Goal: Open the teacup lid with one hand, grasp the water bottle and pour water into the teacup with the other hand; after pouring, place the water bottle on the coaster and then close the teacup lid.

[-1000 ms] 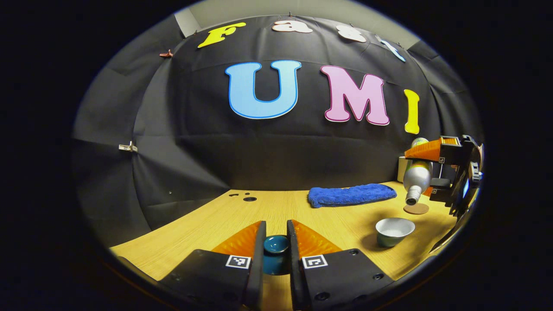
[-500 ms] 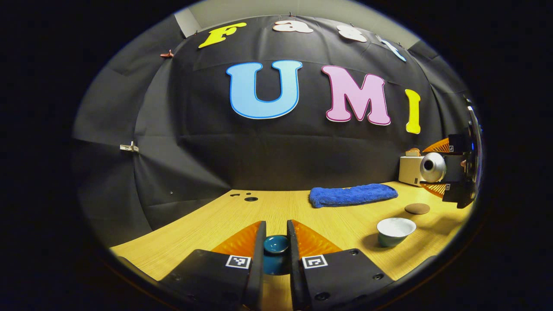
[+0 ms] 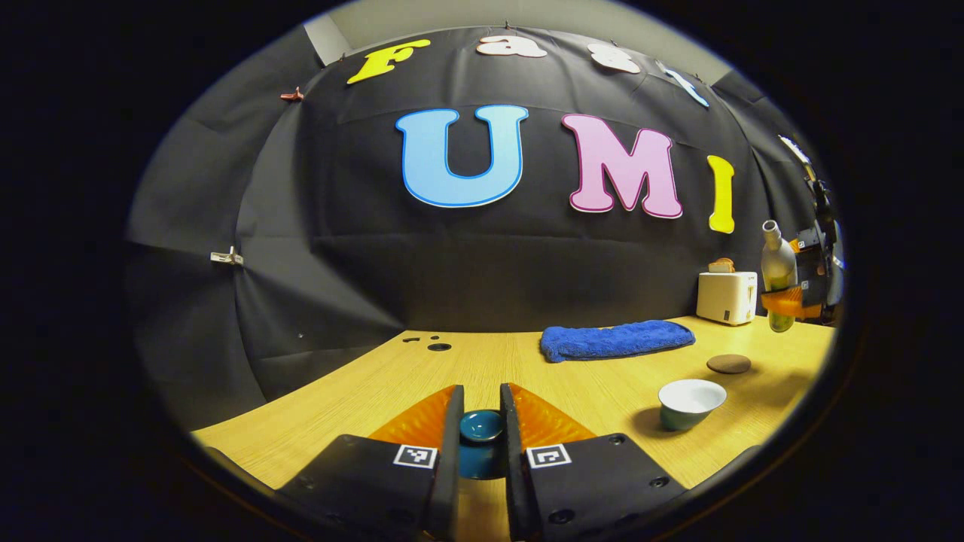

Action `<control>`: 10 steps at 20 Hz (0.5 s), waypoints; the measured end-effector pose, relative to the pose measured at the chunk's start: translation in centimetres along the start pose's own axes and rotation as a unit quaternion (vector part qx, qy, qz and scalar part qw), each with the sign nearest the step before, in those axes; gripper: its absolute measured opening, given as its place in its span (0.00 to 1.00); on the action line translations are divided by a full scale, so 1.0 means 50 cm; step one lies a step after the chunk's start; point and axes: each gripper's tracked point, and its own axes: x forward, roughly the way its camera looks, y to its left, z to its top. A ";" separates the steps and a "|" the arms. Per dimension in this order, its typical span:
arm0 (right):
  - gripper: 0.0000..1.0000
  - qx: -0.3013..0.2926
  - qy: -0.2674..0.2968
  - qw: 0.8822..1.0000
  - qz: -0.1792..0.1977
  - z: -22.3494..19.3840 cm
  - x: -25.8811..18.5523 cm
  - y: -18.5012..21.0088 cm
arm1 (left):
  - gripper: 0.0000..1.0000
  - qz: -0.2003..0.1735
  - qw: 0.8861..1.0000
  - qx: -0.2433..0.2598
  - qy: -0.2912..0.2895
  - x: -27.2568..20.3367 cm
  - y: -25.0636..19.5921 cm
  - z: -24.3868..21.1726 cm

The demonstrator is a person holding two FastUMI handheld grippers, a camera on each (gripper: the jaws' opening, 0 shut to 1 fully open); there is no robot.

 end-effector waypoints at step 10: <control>0.78 0.234 -0.055 0.969 0.058 0.004 -0.011 -0.004 | 0.29 0.003 1.000 0.000 0.000 -0.003 0.001 0.000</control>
